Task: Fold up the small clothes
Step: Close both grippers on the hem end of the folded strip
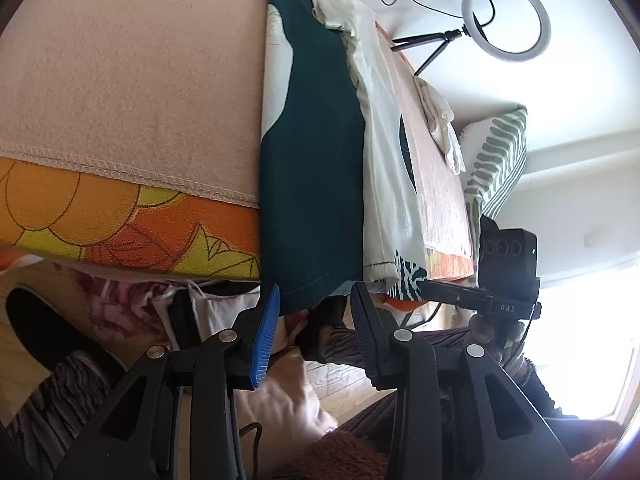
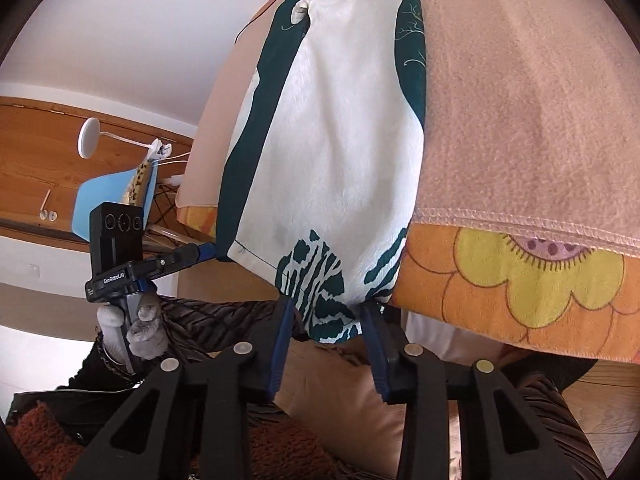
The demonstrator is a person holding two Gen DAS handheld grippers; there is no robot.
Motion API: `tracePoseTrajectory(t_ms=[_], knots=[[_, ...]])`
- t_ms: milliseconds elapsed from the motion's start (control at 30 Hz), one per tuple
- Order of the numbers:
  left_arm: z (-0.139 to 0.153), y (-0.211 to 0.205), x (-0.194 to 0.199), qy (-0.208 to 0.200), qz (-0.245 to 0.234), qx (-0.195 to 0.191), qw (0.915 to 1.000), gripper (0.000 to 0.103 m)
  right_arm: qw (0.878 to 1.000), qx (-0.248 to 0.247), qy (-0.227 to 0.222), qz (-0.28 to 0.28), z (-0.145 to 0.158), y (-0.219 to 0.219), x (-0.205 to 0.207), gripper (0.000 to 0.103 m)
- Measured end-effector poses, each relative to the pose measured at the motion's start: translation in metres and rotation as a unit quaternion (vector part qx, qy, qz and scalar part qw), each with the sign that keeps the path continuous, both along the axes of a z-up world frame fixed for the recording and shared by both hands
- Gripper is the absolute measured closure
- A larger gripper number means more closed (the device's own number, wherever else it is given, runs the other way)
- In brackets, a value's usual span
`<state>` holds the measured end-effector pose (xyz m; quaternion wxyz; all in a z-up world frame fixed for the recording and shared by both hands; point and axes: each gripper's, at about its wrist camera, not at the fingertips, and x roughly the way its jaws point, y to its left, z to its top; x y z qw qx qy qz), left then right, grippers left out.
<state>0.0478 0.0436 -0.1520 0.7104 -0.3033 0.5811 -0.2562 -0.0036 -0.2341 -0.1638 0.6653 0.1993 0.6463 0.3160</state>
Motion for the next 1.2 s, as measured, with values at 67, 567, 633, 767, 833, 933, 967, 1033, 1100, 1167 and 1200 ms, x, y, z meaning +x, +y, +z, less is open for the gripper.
tracePoseTrajectory(t_ms=[67, 567, 633, 767, 833, 933, 967, 1033, 1100, 1167, 1200], knots=[[-0.006, -0.004, 0.002, 0.01, -0.005, -0.008, 0.9999, 0.068, 1.0, 0.008, 0.002, 0.001, -0.002, 0.001, -0.001, 0.071], [0.026, -0.01, 0.013, -0.049, -0.006, -0.05, 0.9975, 0.101, 0.994, 0.099, -0.018, -0.031, 0.025, -0.02, 0.009, 0.103], [0.032, -0.011, 0.018, -0.058, -0.004, -0.048, 0.9971, 0.101, 0.994, 0.103, -0.027, -0.04, 0.031, -0.025, 0.015, 0.103], [0.039, -0.007, 0.025, -0.072, 0.002, -0.038, 0.9967, 0.101, 0.994, 0.097, -0.038, -0.046, 0.043, -0.03, 0.024, 0.103], [0.036, -0.004, 0.022, -0.064, 0.001, -0.026, 0.9976, 0.099, 0.994, 0.089, -0.041, -0.038, 0.045, -0.03, 0.023, 0.103], [0.02, 0.0, 0.017, -0.016, -0.003, -0.023, 0.9996, 0.068, 0.995, 0.081, -0.037, -0.033, 0.043, -0.029, 0.019, 0.103], [0.014, 0.002, 0.015, 0.001, 0.001, -0.028, 0.9996, 0.055, 0.996, 0.081, -0.033, -0.034, 0.041, -0.029, 0.017, 0.103], [0.003, 0.007, 0.011, 0.024, 0.017, -0.04, 0.9988, 0.054, 0.996, 0.077, -0.029, -0.035, 0.037, -0.028, 0.015, 0.103], [-0.005, 0.011, 0.008, 0.042, 0.027, -0.046, 0.9977, 0.054, 0.996, 0.075, -0.027, -0.037, 0.035, -0.03, 0.014, 0.103], [-0.012, 0.011, 0.008, 0.055, 0.032, -0.051, 0.9967, 0.054, 0.996, 0.076, -0.024, -0.039, 0.032, -0.032, 0.013, 0.103], [-0.016, 0.007, 0.008, 0.061, 0.028, -0.05, 0.9965, 0.054, 0.996, 0.074, -0.026, -0.039, 0.032, -0.033, 0.013, 0.103]])
